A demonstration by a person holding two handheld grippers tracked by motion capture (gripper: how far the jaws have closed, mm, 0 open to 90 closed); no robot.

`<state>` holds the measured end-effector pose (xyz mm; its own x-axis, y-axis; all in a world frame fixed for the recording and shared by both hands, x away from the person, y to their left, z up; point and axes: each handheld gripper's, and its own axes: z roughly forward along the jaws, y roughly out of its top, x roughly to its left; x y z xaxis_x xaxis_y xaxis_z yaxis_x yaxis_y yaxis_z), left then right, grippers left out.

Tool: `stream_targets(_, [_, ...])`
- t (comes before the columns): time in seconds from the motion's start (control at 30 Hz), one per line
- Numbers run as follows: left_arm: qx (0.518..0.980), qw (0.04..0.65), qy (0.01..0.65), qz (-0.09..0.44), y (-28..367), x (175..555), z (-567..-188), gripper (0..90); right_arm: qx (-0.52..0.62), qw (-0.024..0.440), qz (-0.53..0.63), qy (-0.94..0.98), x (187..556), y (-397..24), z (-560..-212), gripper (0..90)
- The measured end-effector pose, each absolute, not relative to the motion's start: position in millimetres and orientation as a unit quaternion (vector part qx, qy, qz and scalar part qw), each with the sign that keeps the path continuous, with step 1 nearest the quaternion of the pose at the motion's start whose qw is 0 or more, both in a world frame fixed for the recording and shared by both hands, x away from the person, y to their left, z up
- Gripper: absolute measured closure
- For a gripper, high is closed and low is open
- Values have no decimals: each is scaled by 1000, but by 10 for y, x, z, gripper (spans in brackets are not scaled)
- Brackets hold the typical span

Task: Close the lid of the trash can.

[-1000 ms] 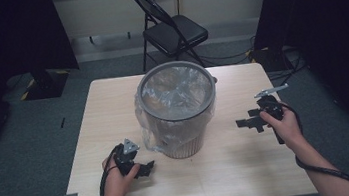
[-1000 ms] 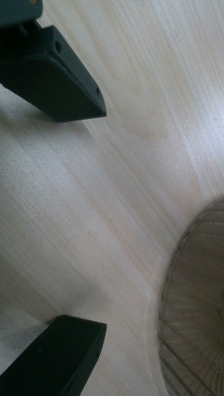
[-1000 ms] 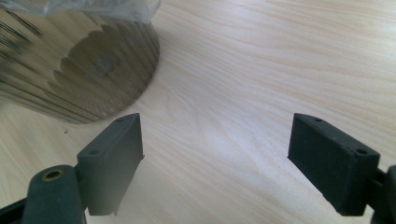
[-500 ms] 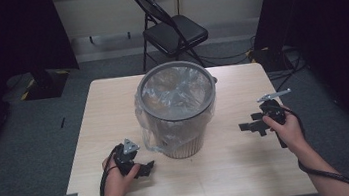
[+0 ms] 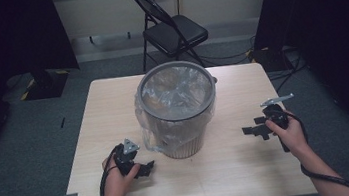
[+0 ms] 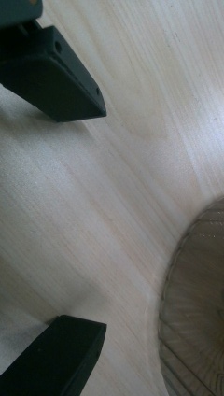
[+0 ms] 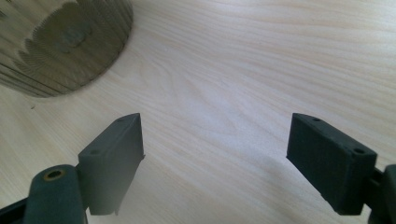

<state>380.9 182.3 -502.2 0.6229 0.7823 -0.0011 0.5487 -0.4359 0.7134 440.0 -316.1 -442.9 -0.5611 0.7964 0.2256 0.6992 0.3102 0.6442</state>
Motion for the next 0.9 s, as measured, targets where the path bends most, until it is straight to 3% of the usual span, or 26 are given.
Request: stream_targets(0.9, [831,349,401,168,1824,3809,-5022,0,472,63,342,810,4299,-3294,-4710,178])
